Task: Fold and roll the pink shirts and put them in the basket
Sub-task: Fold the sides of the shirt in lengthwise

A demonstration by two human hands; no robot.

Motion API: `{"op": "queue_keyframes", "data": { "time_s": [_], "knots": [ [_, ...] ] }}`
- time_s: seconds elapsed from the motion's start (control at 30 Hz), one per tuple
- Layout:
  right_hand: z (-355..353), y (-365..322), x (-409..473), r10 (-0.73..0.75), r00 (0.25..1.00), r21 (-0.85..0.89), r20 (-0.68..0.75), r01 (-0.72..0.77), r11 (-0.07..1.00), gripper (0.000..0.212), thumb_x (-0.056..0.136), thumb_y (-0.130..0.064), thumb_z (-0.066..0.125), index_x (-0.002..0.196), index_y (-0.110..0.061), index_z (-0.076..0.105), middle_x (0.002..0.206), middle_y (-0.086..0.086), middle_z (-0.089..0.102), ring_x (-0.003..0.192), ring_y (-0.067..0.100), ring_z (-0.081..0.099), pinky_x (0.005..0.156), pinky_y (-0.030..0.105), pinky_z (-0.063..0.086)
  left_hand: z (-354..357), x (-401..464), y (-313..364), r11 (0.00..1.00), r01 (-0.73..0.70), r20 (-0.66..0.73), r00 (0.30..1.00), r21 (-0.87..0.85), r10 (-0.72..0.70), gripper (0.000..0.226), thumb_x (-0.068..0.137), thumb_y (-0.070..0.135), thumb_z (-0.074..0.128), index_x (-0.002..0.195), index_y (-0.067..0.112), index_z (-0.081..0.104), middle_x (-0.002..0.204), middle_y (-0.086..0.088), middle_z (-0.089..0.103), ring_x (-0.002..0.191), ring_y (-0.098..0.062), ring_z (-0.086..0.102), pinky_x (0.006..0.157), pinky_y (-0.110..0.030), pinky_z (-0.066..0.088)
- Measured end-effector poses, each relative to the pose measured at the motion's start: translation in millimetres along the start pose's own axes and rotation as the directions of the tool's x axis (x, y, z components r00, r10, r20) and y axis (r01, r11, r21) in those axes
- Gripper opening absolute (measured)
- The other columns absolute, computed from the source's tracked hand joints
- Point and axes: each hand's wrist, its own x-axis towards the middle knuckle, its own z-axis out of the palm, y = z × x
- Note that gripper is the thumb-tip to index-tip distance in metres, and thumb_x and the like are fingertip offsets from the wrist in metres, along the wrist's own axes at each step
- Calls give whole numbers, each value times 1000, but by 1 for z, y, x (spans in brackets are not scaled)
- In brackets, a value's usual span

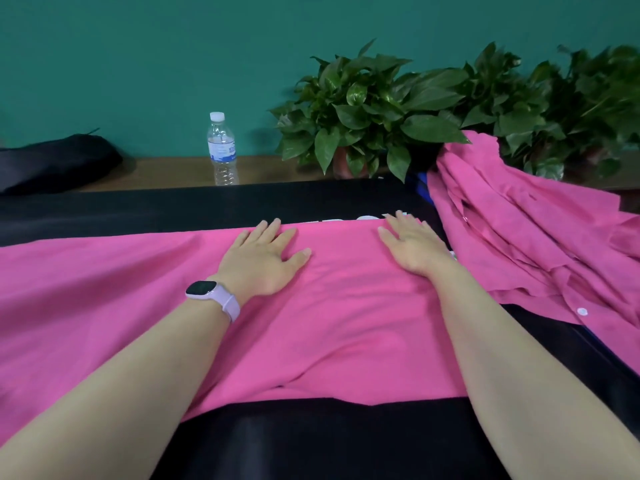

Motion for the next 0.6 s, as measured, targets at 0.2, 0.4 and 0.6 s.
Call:
{"op": "queue_keyframes", "data": {
  "time_s": [0.2,0.4,0.6],
  "knots": [
    [-14,-20,-41,-53,940,5,-337,58,998,40,102,-22,43,133,-5,61,141,15,57,132,29,50,121,36,24,-5,-6,-6,998,-41,-230,973,-53,28,52,104,47,32,143,19,52,155,-8,39,144,-29,32,118,-39,26],
    [-14,-88,-139,-160,969,217,-189,200,955,42,106,-30,40,143,-15,54,146,4,54,133,24,50,111,37,39,-12,-61,2,996,-58,-154,986,69,68,44,107,36,33,134,10,56,136,-14,51,125,-34,45,104,-44,38],
    [10,-103,-217,-152,982,196,-108,171,965,54,109,-44,24,159,-25,26,167,1,23,153,19,18,123,39,14,3,-165,-15,988,-103,-66,993,-118,96,54,108,43,29,154,17,37,162,-7,30,151,-22,21,123,-33,10]
  ]
}}
